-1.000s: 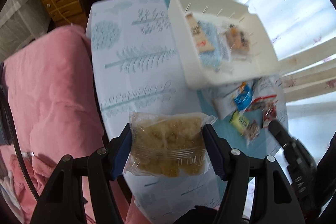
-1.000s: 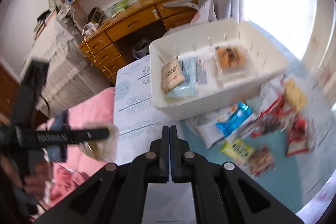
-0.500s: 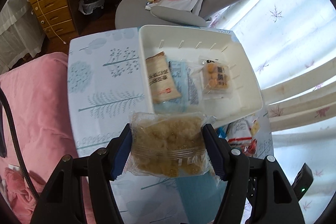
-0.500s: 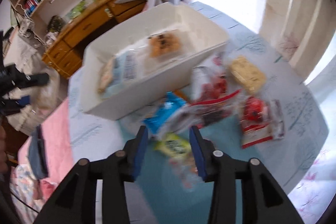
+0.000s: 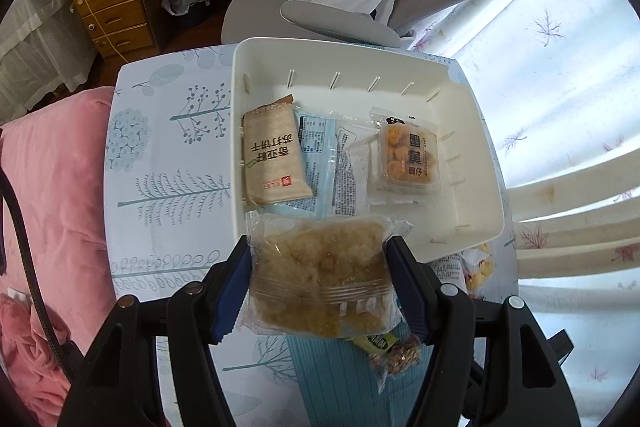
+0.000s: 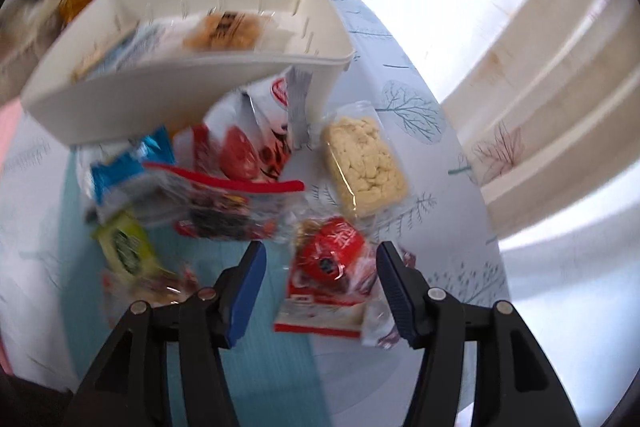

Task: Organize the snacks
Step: 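Release yellow snack bag into white basket with left tool while right drops small nut bag there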

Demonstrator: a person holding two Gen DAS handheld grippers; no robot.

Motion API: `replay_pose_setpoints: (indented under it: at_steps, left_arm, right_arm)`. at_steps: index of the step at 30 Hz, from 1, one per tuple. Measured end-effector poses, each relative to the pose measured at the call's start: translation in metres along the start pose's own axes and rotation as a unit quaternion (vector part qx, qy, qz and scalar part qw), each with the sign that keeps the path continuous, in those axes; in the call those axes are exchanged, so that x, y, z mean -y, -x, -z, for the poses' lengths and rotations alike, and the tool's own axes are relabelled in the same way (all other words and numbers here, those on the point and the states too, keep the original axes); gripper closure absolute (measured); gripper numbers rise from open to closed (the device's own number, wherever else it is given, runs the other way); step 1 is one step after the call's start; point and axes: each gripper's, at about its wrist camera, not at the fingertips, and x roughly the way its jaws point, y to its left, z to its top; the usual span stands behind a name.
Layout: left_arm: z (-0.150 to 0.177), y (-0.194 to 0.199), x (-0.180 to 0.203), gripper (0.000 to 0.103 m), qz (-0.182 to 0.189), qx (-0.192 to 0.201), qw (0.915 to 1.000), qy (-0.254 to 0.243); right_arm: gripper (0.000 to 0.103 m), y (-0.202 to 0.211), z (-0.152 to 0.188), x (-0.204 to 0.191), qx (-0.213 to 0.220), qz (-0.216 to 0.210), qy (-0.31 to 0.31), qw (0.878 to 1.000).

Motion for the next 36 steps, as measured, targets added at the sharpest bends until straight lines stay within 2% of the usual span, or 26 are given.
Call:
replay_pose_setpoints:
  at_steps: [6,10,13,22,28,36]
  left_arm:
    - [-0.006,-0.01,0.016,0.038,-0.007,-0.001,1.0,0.003]
    - [-0.008,-0.014,0.024,0.038,-0.012,-0.004,0.9999,0.002]
    - [-0.01,-0.017,0.028,0.038,-0.016,-0.007,0.9999,0.002]
    - [-0.011,-0.016,0.032,0.038,-0.025,-0.011,0.9996,0.002]
    - [-0.01,-0.009,0.035,0.038,-0.029,-0.015,0.9995,0.001]
    - [-0.006,-0.001,0.046,0.038,-0.034,-0.022,0.9992,-0.005]
  right_arm:
    - [0.045,-0.021,-0.001,-0.001,-0.01,0.004,0.06,0.998]
    - [0.046,-0.027,-0.005,0.001,-0.004,-0.017,0.071,0.997]
    - [0.048,-0.035,-0.007,0.0,-0.021,-0.015,0.08,0.996]
    - [0.054,-0.037,-0.014,0.019,-0.046,-0.046,0.036,0.997]
    - [0.054,-0.021,-0.021,0.042,-0.054,-0.08,-0.036,0.995]
    - [0.054,0.01,-0.039,0.068,-0.034,-0.112,-0.095,0.989]
